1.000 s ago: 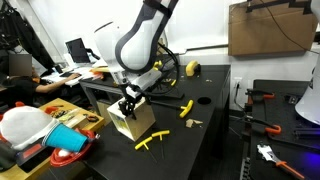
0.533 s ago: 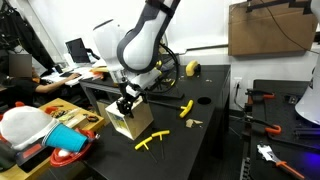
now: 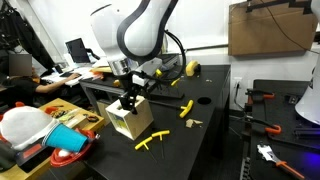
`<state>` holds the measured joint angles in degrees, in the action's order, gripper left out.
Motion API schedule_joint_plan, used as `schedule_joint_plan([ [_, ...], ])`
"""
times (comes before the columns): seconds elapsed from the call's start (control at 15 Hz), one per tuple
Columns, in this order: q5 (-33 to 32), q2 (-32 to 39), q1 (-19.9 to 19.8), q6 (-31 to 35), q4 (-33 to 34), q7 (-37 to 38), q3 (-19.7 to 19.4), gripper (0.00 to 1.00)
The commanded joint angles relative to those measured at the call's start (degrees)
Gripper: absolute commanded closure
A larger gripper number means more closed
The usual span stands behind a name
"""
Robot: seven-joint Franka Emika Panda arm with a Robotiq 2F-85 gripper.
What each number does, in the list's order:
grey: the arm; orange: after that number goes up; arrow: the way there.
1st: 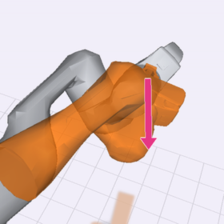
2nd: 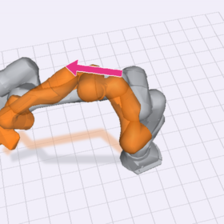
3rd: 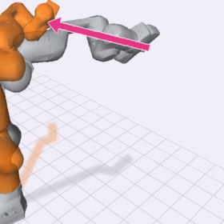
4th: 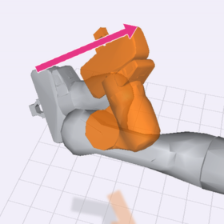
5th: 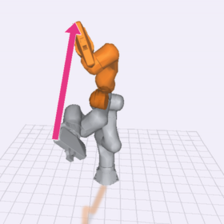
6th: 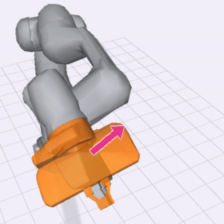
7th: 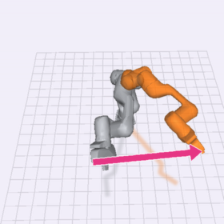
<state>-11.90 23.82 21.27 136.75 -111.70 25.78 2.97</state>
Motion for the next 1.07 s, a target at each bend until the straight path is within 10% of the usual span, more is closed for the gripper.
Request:
schedule_joint_plan([
  [0.0, 0.16, -5.03, -1.45, -2.29, -4.26, -5.44, 2.1, 0.0],
  [1.0, 0.69, 6.29, -3.79, 2.43, -0.32, -13.68, 3.18, 0.0],
])
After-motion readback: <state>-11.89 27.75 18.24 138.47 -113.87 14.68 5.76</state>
